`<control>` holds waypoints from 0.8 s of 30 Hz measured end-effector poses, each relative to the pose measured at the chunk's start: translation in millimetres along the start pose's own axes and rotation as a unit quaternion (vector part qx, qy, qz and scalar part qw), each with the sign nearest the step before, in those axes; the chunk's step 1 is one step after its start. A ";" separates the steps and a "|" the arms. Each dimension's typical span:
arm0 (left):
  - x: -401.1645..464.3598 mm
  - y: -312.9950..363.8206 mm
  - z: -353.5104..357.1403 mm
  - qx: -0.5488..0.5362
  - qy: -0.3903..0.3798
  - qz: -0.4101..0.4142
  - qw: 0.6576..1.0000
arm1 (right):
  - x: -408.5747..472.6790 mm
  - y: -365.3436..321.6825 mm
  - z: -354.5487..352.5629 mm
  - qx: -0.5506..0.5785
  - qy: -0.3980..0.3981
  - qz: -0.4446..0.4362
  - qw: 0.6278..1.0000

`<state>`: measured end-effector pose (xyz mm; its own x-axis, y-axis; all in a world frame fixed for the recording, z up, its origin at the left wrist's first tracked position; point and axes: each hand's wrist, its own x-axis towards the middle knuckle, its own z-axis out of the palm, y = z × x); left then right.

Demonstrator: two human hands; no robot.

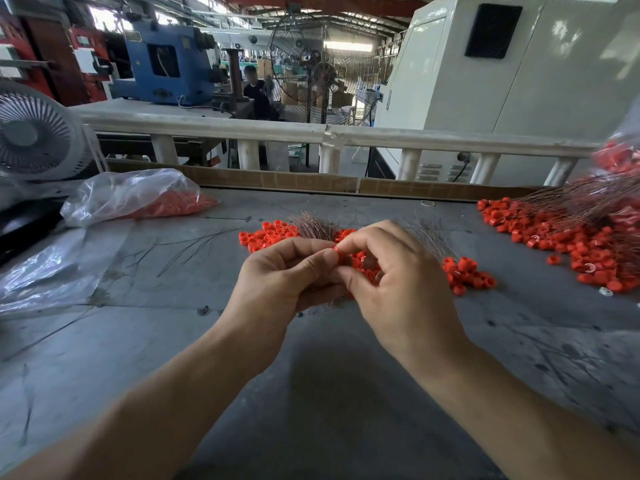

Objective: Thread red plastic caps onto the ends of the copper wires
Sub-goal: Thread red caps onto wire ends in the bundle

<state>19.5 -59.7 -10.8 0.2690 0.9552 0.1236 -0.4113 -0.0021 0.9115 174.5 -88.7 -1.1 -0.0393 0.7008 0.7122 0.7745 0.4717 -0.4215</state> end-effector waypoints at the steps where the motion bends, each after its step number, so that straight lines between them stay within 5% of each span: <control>1: -0.2 0.0 0.5 -0.004 -0.003 -0.007 1.000 | -0.3 -1.5 1.5 -0.022 0.008 -0.005 1.000; 24: -2.3 4.5 0.3 0.046 -0.034 -0.047 0.997 | 3.6 9.5 -4.7 -0.039 -0.016 -0.089 0.995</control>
<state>17.3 -62.0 -6.9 0.3625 0.9300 0.0605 -0.3014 0.0556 0.9519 184.7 -84.2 0.2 -0.1994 0.6268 0.7532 0.8000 0.5480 -0.2442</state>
